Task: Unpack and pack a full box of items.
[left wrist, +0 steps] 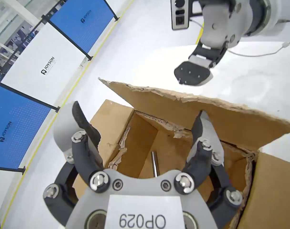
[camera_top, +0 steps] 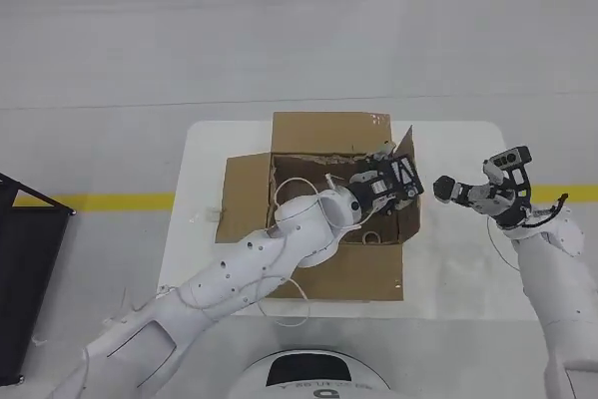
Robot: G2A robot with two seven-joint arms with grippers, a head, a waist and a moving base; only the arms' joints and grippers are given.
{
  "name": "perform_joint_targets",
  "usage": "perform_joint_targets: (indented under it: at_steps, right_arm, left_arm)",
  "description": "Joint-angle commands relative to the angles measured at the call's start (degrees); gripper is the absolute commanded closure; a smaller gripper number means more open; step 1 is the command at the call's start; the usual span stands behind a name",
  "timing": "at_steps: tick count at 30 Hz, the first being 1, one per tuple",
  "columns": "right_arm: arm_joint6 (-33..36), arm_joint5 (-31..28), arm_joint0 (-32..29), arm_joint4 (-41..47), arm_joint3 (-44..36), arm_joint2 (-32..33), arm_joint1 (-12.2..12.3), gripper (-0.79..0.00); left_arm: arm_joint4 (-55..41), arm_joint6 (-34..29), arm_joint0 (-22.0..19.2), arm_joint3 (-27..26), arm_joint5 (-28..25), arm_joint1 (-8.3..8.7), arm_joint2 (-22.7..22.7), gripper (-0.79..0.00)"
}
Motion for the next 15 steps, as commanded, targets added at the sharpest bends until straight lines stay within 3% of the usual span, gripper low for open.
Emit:
perform_joint_targets:
  at_steps: [1,8,15]
  right_arm:
    - [0.2,0.2,-2.7,0.5,-3.0,4.9,0.7,-0.785]
    - [1.1,1.1,-13.5,3.2,-14.4,18.9,1.6,-0.785]
    - [1.2,1.2,-16.2,0.2,-18.3,20.2,1.0,-0.785]
  left_arm:
    - [-1.9,-1.3,-1.8,2.4,0.2,-1.39,1.5,-0.785]
    - [-7.8,-6.2,-8.0,13.6,0.8,-7.28,6.6,-0.785]
    - [-7.9,-5.9,-11.5,20.8,1.8,-11.76,9.4,-0.785]
